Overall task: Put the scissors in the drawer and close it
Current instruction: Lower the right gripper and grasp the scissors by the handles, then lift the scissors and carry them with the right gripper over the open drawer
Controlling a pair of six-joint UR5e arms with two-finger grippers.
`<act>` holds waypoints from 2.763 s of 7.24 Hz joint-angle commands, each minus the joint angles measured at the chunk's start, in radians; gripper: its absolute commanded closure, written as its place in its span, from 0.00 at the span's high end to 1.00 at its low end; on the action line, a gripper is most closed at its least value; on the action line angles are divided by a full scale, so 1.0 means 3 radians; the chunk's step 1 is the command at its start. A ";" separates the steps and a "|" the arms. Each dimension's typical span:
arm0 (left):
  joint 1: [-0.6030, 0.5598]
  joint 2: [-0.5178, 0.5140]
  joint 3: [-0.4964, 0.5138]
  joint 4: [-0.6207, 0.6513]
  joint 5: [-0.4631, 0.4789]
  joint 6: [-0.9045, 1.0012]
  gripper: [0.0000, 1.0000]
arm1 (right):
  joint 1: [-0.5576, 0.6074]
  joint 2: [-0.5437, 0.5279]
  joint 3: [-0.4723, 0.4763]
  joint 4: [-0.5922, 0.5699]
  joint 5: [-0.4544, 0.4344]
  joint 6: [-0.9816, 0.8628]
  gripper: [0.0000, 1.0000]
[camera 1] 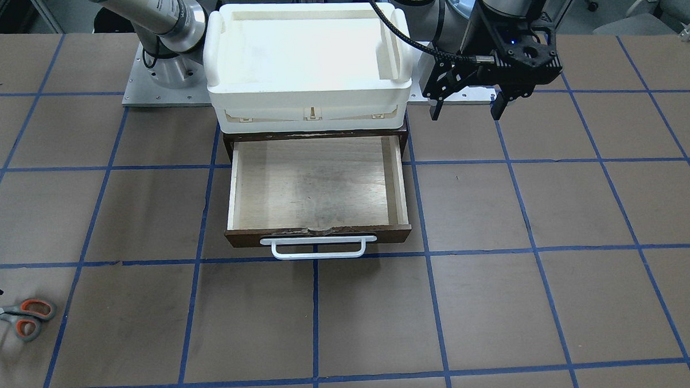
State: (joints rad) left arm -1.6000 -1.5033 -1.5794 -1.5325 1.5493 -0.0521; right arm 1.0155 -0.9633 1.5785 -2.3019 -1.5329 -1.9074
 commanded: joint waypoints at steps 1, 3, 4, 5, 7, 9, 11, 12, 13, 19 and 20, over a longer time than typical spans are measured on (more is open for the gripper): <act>0.0000 0.0000 0.0003 0.0000 0.0000 0.0000 1.00 | 0.0005 0.0051 0.0000 -0.0007 -0.0004 -0.0008 0.80; -0.0005 0.0000 0.0003 0.0000 0.0000 0.0000 1.00 | 0.0005 0.0051 0.0000 -0.0007 -0.0004 -0.0013 0.80; 0.0000 0.0000 0.0003 0.0000 0.0000 0.0000 1.00 | 0.0005 0.0051 0.0005 -0.0002 -0.0004 -0.0059 0.80; 0.0000 0.0000 0.0003 0.0000 0.0000 0.0000 1.00 | 0.0005 0.0051 0.0005 -0.0002 -0.0009 -0.0084 0.78; 0.0000 0.0000 0.0003 0.0000 0.0000 0.0000 1.00 | 0.0005 0.0051 0.0005 0.0018 -0.0009 -0.0090 0.74; 0.0000 0.0000 0.0003 0.0000 0.0000 0.0000 1.00 | 0.0010 0.0071 0.0005 0.0023 -0.0009 -0.0110 0.75; 0.0000 0.0005 0.0003 0.0000 0.0000 0.0000 1.00 | 0.0010 0.0102 0.0005 0.0018 -0.0009 -0.0141 0.75; 0.0000 0.0005 0.0003 0.0000 0.0000 0.0000 1.00 | 0.0020 0.0102 0.0005 0.0028 -0.0059 -0.0141 0.48; 0.0000 0.0005 0.0003 0.0000 0.0000 0.0000 1.00 | 0.0031 0.0102 0.0005 0.0029 -0.0070 -0.0136 0.23; 0.0000 0.0005 0.0003 0.0000 0.0000 0.0000 1.00 | 0.0178 -0.0371 -0.0005 0.0145 -0.0244 -0.0085 0.00; -0.0005 0.0010 -0.0002 -0.0005 0.0000 0.0000 1.00 | 0.0250 -0.0591 -0.0005 0.0328 -0.0239 -0.0009 0.00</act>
State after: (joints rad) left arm -1.6003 -1.5012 -1.5792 -1.5327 1.5493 -0.0522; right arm 1.0657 -1.0616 1.5772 -2.2562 -1.6048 -1.9304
